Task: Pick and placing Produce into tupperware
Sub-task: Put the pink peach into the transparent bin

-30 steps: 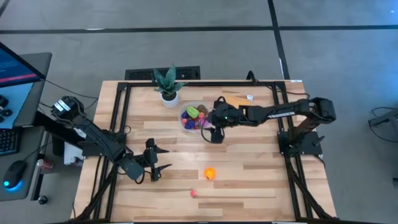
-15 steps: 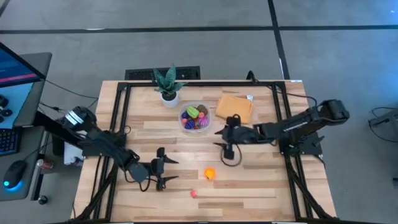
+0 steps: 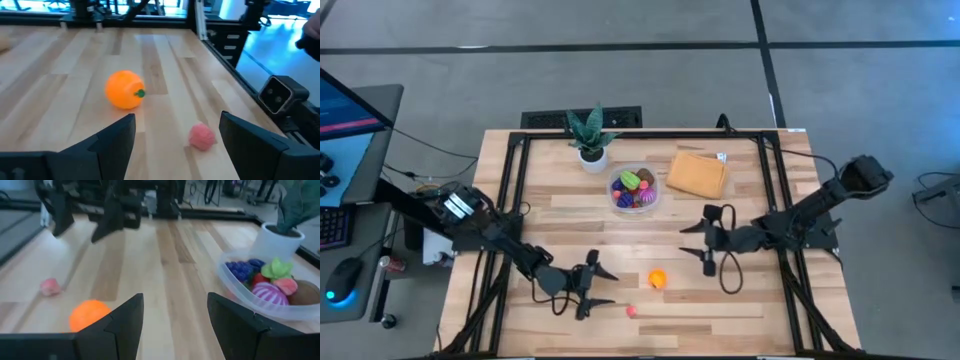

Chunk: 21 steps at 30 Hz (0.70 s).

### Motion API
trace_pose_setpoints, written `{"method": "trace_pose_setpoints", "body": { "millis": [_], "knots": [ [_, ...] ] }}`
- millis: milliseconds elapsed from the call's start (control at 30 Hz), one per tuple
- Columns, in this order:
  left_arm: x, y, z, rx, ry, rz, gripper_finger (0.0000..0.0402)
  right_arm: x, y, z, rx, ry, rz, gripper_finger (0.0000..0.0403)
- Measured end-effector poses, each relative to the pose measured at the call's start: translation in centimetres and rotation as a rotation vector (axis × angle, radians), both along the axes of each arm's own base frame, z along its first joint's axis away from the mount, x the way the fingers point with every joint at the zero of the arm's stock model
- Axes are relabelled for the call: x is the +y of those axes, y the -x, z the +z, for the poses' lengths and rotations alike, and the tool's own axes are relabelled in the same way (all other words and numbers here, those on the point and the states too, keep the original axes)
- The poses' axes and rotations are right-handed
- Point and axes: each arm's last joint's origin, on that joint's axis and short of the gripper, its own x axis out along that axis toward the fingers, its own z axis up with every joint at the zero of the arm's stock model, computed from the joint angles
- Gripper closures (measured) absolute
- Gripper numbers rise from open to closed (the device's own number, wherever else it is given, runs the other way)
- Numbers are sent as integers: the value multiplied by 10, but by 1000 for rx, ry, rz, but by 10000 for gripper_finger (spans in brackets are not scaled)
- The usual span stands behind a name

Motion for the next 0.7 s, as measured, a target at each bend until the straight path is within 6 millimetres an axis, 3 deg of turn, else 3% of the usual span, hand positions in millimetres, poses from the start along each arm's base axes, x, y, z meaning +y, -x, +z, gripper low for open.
{"method": "trace_pose_setpoints", "body": {
  "millis": [267,700],
  "knots": [
    [-14,-19,-1,19,-38,-57,125,22,16,0,-75,5,16,158],
    [-18,-45,7,136,-48,-119,125,49,36,-8,-92,13,-23,158]
  ]
}}
